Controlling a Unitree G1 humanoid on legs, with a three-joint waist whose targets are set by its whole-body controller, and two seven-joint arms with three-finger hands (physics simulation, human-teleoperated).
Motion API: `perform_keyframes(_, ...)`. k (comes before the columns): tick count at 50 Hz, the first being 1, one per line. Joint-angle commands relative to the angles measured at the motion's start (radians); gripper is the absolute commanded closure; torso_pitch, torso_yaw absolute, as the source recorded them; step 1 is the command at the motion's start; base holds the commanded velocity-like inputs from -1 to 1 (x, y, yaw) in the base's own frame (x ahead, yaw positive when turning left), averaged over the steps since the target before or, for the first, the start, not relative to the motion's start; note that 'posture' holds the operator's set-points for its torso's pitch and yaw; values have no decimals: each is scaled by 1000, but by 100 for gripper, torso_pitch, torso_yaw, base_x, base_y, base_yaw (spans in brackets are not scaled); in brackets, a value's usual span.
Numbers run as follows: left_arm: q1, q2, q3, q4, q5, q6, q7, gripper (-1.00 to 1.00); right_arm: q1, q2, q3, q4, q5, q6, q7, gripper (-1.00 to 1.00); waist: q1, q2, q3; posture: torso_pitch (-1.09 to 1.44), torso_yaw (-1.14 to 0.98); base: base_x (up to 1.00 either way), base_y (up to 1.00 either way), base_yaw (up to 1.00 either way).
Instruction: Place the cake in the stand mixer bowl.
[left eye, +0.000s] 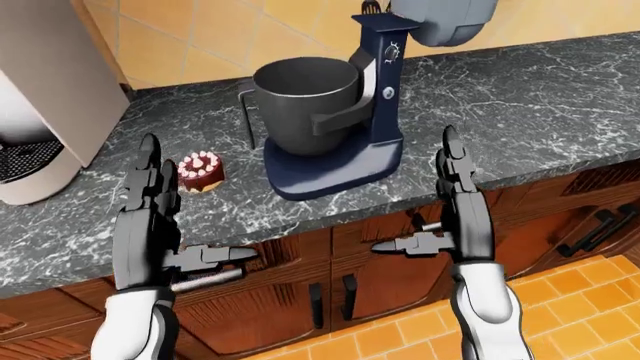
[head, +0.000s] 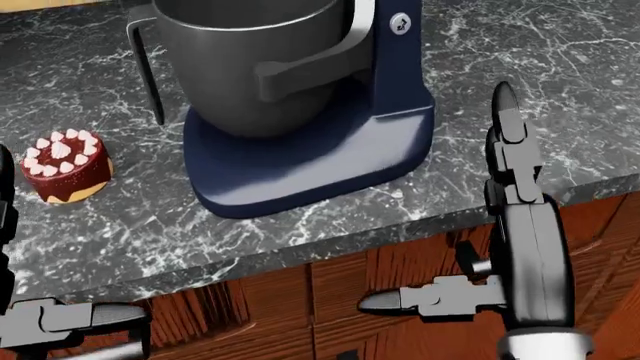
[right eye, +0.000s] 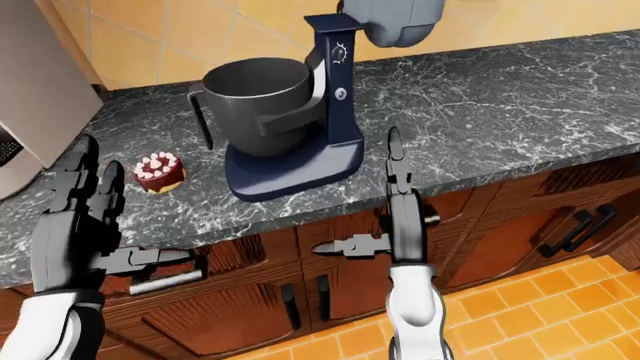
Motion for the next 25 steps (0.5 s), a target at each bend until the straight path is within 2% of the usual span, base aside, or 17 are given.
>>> perform_keyframes(1,-15,3,-1,-50,-5,-13,1,-100,-18,-6,-11,-45,-2,-24,-5,-100,-4,10,-11,0,0,16,0,0)
perform_keyframes(4,-17,5,5,-69,-10,3,0,-100,-18,-6,-11,-46,-1,-25,-5,-100,1,-15,-20,0,0,15,0,0)
perform_keyframes(8,-32,14,26,-91,-21,32,0,-100,-17,-6,-9,-49,-2,-22,-5,-100,7,-60,-13,0,0,16,0,0)
perform_keyframes(10,-49,26,45,-107,-30,58,2,-100,-17,-6,-10,-48,-2,-22,-5,-100,9,-102,-20,0,0,15,0,0)
perform_keyframes(11,-53,29,50,-112,-33,64,3,-100,-17,-6,-10,-49,-3,-22,-5,-100,7,-139,-35,0,0,15,0,0)
perform_keyframes(12,-66,38,65,-124,-41,83,4,-100,-17,-6,-9,-48,-4,-21,-5,-100,-3,-100,-26,0,0,16,0,0)
perform_keyframes(13,-72,43,72,-130,-46,91,6,-100,-17,-5,-8,-47,-4,-21,-6,-100,-5,-109,-21,0,0,16,0,0)
perform_keyframes(14,-83,52,89,-144,-57,111,7,-100,-16,-5,-9,-44,-3,-24,-7,-100,-5,-108,2,0,0,0,0,0)
perform_keyframes(15,-98,65,108,-158,-63,126,12,-100,-14,-4,-10,-45,-1,-26,-8,-100,-7,-103,-19,0,0,0,0,0)
perform_keyframes(16,-111,77,124,-169,-74,146,14,-100,-14,-4,-9,-46,-1,-25,-9,-100,-5,-93,-29,0,0,0,0,0)
perform_keyframes(18,-134,100,154,-166,-90,161,20,-100,-12,-4,-8,-43,0,-30,-11,-100,-12,-71,-19,0,0,0,0,0)
perform_keyframes(20,-144,115,170,-153,-100,158,26,-100,-12,-4,-7,-42,0,-31,-11,-100,-18,-28,-21,0,0,0,0,0)
perform_keyframes(21,-155,127,184,-146,-109,163,30,-100,-12,-4,-7,-41,0,-32,-11,-100,-18,-48,-13,0,0,0,0,0)
perform_keyframes(23,-169,147,203,-134,-121,163,37,-100,-10,-3,-6,-36,2,-39,-12,-100,-16,-45,-31,0,0,0,0,0)
perform_keyframes(25,-180,165,211,-117,-125,158,43,-100,-10,-3,-6,-34,2,-40,-13,-100,-15,-49,-36,0,0,0,0,0)
